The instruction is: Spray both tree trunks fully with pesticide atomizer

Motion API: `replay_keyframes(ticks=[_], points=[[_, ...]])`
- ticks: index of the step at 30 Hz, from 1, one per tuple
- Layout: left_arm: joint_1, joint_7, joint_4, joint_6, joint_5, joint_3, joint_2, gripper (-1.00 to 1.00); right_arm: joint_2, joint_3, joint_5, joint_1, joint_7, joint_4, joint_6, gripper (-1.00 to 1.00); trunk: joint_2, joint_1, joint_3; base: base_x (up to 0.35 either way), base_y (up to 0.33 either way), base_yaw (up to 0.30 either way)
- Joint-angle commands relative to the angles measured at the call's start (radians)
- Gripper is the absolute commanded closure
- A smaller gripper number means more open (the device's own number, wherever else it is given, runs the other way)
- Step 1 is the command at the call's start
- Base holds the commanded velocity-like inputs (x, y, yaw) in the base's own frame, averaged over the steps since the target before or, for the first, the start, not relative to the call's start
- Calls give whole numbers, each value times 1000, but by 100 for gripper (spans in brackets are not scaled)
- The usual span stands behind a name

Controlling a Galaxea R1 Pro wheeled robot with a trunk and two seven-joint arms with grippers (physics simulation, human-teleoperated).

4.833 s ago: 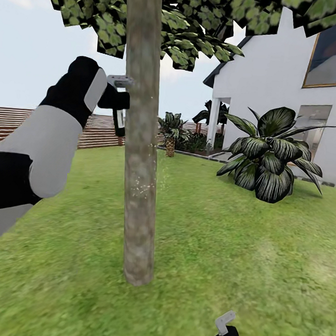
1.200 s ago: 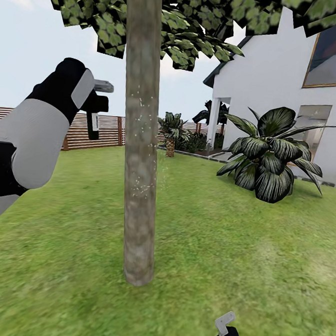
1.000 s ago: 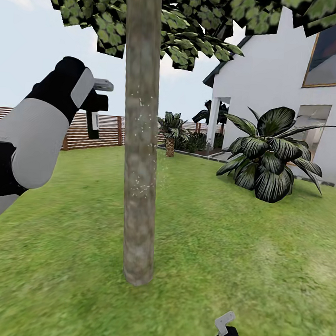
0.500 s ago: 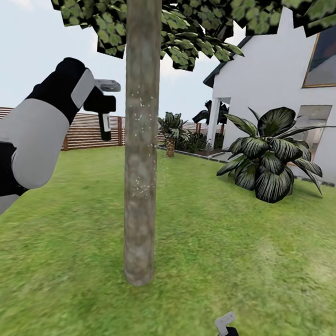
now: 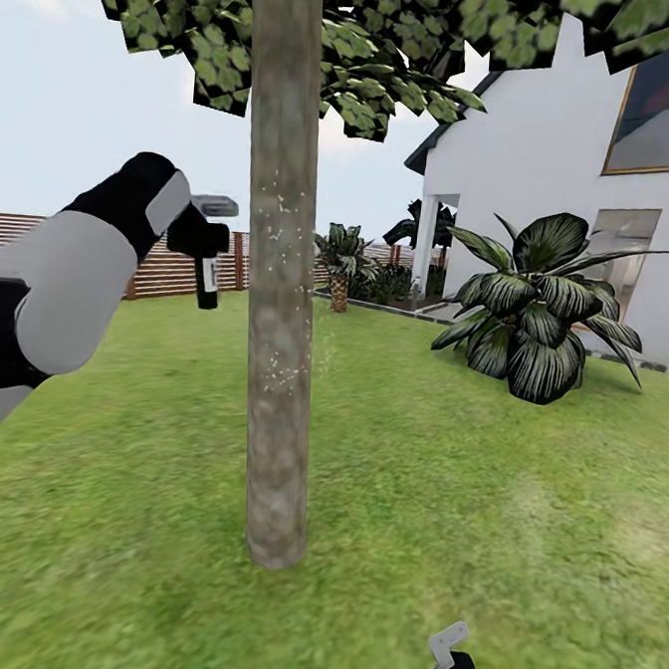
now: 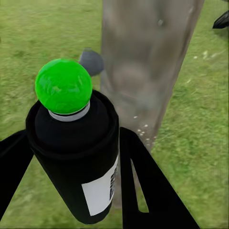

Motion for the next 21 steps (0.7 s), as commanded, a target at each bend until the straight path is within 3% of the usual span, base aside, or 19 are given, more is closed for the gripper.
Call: replay_keyframes(ticks=[1,8,12,18,20,21], points=[[0,0,26,-19,2,1,4,100,0,0,0,0,0,0,0,-100,0,0,0,0,0,0],[0,0,187,-138,2,1,8,100,0,0,0,0,0,0,-2,-100,0,0,0,0,0,0],[2,-1,206,-159,2,1,9,100,0,0,0,1,1,0,-4,-100,0,0,0,0,0,0],[16,-3,220,-246,2,1,9,100,0,0,0,2,2,0,-4,-100,0,0,0,0,0,0],[31,-3,222,-254,1,0,8,100,0,0,0,2,2,0,-4,-100,0,0,0,0,0,0],[72,-3,223,-293,1,0,7,100,0,0,0,2,2,0,-4,-100,0,0,0,0,0,0]])
